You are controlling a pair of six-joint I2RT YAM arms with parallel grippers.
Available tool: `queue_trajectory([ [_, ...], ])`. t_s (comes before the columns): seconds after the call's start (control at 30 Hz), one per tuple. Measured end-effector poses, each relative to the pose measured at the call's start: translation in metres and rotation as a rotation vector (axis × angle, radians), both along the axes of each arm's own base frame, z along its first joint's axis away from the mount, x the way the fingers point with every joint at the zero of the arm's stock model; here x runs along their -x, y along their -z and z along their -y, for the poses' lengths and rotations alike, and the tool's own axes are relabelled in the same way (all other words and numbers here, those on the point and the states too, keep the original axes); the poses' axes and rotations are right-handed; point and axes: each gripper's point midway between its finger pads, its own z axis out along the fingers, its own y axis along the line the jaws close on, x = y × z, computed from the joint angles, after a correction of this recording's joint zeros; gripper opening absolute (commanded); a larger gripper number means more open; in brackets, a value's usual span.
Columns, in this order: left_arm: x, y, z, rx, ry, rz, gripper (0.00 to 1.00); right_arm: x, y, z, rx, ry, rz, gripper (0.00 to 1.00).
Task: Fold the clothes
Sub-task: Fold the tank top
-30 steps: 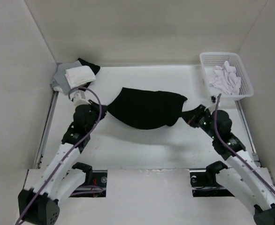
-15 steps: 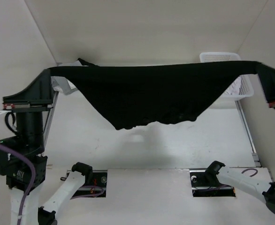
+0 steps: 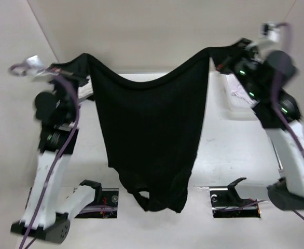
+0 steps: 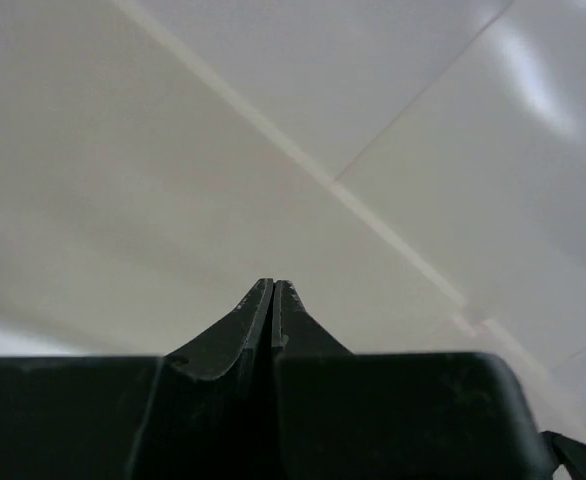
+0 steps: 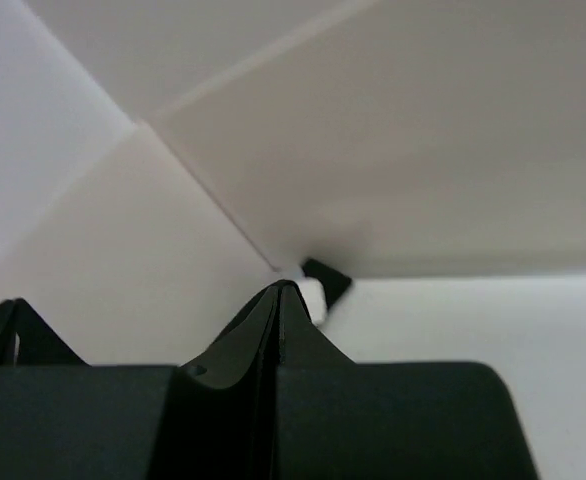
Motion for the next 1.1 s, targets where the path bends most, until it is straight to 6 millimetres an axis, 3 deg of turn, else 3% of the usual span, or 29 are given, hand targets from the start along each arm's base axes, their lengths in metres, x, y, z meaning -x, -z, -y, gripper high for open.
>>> queue_trajectory([
  [0.13, -0.114, 0.089, 0.002, -0.025, -0.015, -0.255, 0.0, -0.102, 0.095, -0.029, 0.083, -0.018, -0.243, 0.0],
  [0.23, -0.191, 0.166, -0.007, 0.01, 0.001, -0.46, 0.0, -0.158, 0.15, -0.039, 0.104, -0.036, -0.382, 0.0],
  [0.33, -0.241, 0.207, -0.01, 0.053, 0.034, -0.577, 0.0, -0.195, 0.16, -0.044, 0.087, -0.052, -0.428, 0.0],
  [0.4, -0.258, 0.205, -0.009, 0.072, 0.062, -0.591, 0.0, -0.207, 0.141, -0.046, 0.066, -0.063, -0.399, 0.0],
  [0.47, -0.26, 0.184, -0.007, 0.08, 0.085, -0.555, 0.0, -0.204, 0.104, -0.044, 0.036, -0.073, -0.328, 0.0],
  [0.6, -0.238, 0.101, -0.005, 0.078, 0.129, -0.375, 0.0, -0.163, 0.016, -0.033, -0.018, -0.094, -0.129, 0.0],
  [0.67, -0.216, 0.066, -0.011, 0.075, 0.13, -0.29, 0.0, -0.134, -0.006, -0.025, -0.029, -0.096, -0.08, 0.0],
  [0.77, -0.178, 0.028, -0.015, 0.068, 0.127, -0.174, 0.01, -0.095, -0.009, -0.012, -0.034, -0.092, -0.059, 0.0],
  [0.83, -0.158, 0.025, -0.013, 0.065, 0.135, -0.137, 0.01, -0.078, 0.009, -0.005, -0.034, -0.085, -0.067, 0.0],
  [0.87, -0.15, 0.031, -0.009, 0.065, 0.144, -0.129, 0.01, -0.071, 0.026, -0.002, -0.032, -0.079, -0.086, 0.0],
  [0.93, -0.139, 0.061, -0.001, 0.068, 0.167, -0.156, 0.01, -0.064, 0.076, 0.003, -0.021, -0.063, -0.155, 0.0],
  [1.0, -0.133, 0.115, 0.007, 0.078, 0.185, -0.232, 0.01, -0.057, 0.14, 0.005, -0.006, -0.049, -0.252, 0.0],
  [1.1, -0.116, 0.23, 0.014, 0.099, 0.193, -0.435, 0.01, -0.035, 0.251, 0.006, 0.027, -0.04, -0.433, 0.0],
])
